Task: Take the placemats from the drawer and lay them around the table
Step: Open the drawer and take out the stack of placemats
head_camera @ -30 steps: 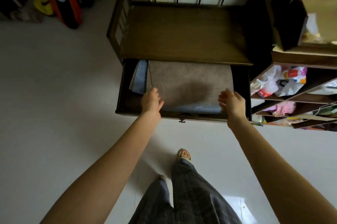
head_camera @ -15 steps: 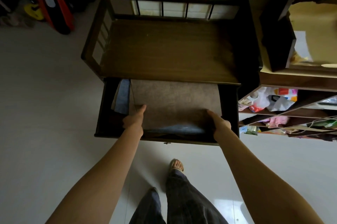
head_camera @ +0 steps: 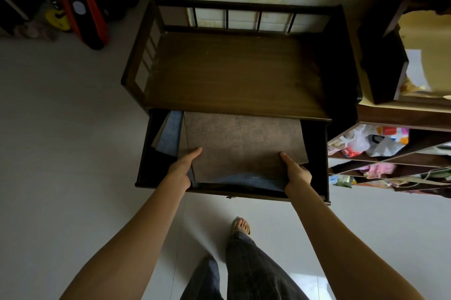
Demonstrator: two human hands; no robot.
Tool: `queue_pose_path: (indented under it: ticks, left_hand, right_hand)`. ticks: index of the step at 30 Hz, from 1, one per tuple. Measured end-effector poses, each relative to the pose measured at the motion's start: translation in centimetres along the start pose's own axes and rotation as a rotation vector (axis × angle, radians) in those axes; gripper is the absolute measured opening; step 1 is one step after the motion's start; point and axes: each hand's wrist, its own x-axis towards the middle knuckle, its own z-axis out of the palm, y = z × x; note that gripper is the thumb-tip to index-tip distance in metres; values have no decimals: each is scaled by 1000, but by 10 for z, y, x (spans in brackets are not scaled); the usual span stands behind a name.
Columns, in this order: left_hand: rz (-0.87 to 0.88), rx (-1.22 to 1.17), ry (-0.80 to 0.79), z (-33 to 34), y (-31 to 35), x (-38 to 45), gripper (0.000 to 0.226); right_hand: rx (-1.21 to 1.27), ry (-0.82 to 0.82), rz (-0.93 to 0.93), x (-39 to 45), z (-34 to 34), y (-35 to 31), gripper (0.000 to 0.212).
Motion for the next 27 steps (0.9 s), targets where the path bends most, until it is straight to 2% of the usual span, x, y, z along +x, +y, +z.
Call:
queue_pose_path:
  ticks: [2,6,10,16,18,20,22,23,25,27]
  left_hand:
    - [4,25,-6,-2,4,-5,82]
    - [-19,-49,-116,-8,6,-12,69]
    - [-41,-58,-179,-10,6,-26,67]
    - [-9,-69,-118,-4,24,-43,77]
    - [-14,-84,-121,-5,27,-52,71]
    - [-8,-98,-135,-5,30,-63,61]
    - [5,-105,-147,-4,34,-76,49]
    - [8,-106,-151,-4,36,-83,47]
    - [30,-73,-169,-4,39,-95,46]
    - [63,-22,-203,-5,40,-107,43]
  right_hand:
    - [-7,14,-24,-1,-1,-2,72]
    - [-27,16,-59,0,-6,-6,67]
    - [-21,36,-79,-6,-4,-7,67]
    - [-23,54,-182,-23,-7,-18,71]
    - [-138,133,-394,-41,-14,-19,79]
    - [-374,186,-879,-72,-28,-15,84]
    - [-654,79,-1397,-112,-37,-9,91]
    - [-848,-1,-1572,-124,-36,-6,97]
    - [-1254,-59,-1743,-133,-27,2,107]
    - [-1460,-29,-1715,-131,-12,4,102]
